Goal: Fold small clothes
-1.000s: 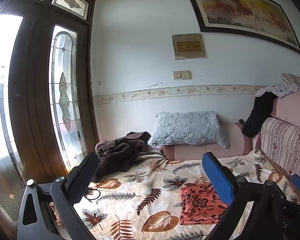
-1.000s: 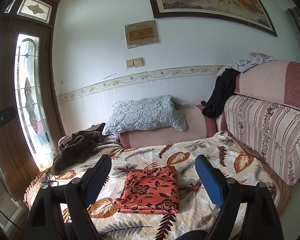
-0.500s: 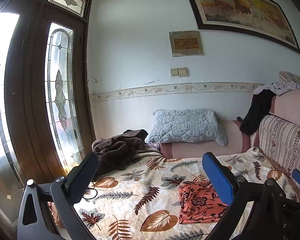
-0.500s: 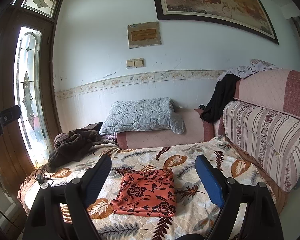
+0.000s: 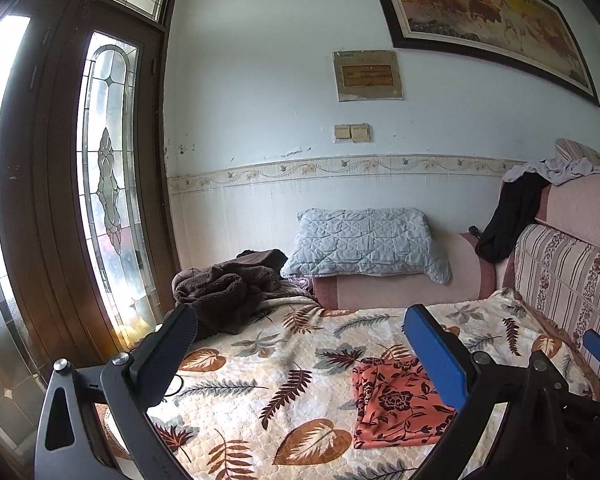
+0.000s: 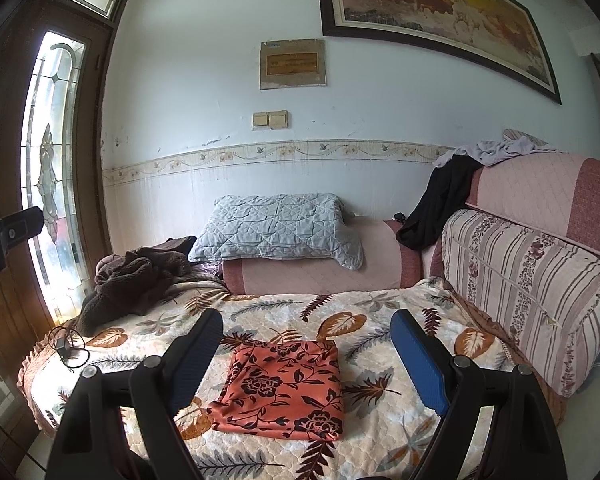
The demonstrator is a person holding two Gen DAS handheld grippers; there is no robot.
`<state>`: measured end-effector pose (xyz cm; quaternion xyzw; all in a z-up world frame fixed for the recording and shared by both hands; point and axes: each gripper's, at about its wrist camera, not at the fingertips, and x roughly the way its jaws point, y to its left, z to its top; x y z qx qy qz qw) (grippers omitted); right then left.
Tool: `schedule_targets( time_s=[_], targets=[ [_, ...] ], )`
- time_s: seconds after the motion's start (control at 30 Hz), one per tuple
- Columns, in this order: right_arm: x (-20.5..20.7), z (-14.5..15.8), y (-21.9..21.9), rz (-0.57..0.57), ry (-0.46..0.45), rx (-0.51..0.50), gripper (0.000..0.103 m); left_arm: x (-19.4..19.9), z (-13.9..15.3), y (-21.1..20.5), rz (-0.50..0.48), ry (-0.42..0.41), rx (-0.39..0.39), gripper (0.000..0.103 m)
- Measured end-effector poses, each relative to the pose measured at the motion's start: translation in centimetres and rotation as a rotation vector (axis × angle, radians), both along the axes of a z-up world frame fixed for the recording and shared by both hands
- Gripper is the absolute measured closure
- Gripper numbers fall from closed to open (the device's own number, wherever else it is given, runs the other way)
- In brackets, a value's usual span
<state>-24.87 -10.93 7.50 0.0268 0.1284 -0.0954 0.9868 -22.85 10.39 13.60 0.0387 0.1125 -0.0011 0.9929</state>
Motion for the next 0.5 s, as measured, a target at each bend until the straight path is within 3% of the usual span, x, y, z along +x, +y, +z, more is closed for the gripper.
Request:
schedule_targets(
  time_s=[0.5],
  targets=[
    [3.9,-2.7,0.8,0.011,0.099,-0.029,0.015,3.8,-2.9,0.5,-0.014,0.079,0.003,0.0]
  ],
)
